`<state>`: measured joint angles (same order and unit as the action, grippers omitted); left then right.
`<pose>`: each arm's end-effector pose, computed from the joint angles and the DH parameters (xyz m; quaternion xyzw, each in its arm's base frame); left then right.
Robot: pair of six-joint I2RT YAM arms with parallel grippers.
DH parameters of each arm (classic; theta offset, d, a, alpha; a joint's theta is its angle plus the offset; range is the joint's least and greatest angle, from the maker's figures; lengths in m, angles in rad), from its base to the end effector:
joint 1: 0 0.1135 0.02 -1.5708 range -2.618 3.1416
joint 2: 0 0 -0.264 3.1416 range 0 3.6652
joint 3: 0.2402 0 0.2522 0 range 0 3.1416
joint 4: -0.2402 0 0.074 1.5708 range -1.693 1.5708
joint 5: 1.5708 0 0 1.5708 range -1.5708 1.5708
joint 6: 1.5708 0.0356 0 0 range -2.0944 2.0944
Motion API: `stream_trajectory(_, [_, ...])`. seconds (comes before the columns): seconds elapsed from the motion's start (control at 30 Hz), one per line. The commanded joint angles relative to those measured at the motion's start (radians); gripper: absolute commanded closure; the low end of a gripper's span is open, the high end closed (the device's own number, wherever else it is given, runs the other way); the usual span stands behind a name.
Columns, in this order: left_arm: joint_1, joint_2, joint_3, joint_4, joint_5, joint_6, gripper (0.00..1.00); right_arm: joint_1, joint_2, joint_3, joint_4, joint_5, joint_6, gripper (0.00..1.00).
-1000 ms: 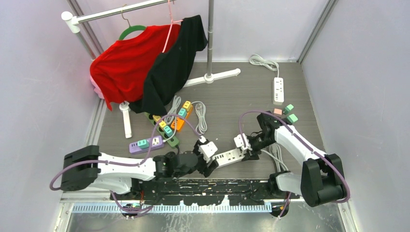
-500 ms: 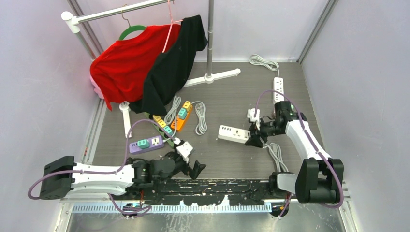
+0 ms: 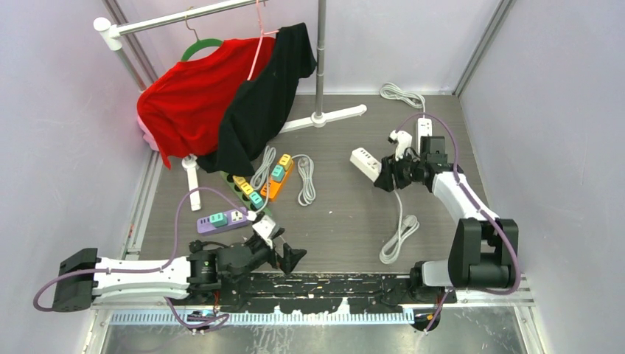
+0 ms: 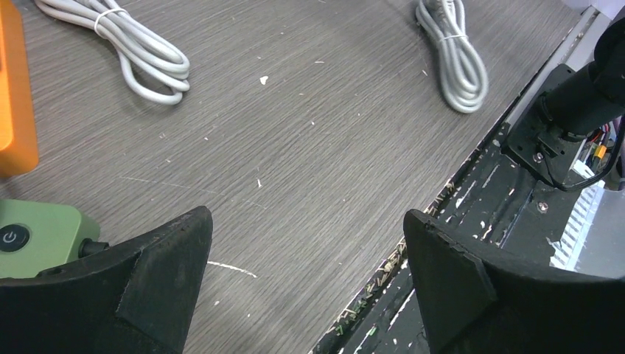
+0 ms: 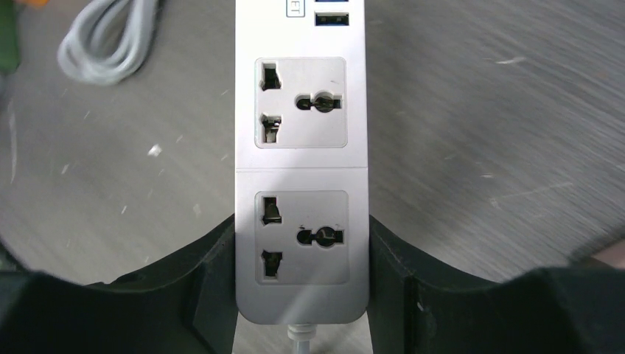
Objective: Pull the plug off the socket
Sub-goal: Place the socket at the center of the board.
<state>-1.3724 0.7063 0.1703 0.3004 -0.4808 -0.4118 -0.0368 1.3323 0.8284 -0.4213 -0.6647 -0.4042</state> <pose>0.0483 -0.1566 0.1867 0.2217 0.7445 -0.3507 0.5230 0.2631 0.0123 0.2228 -0.2655 0.8625 0.2363 0.3603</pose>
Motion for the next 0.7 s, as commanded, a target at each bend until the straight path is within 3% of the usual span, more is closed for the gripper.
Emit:
stream_trajectory(0.0, [0.005,-0.067,-0.023,-0.019,-0.048,-0.027,0.0,-0.003,0.073,0.109,0.294,0.22,0.35,0.99])
stream_trajectory(0.3, [0.004,-0.109,-0.043,-0.03,-0.071,-0.039,0.0,-0.002,0.374,0.359,0.394,0.57,0.56,0.99])
stream_trajectory(0.53, [0.004,-0.072,-0.011,-0.057,-0.083,-0.03,0.01,-0.002,0.614,0.591,0.317,0.712,0.553,0.98])
stream_trajectory(0.67, [0.004,-0.041,0.018,-0.083,-0.087,-0.026,0.01,0.003,0.68,0.65,0.287,0.741,0.528,0.92])
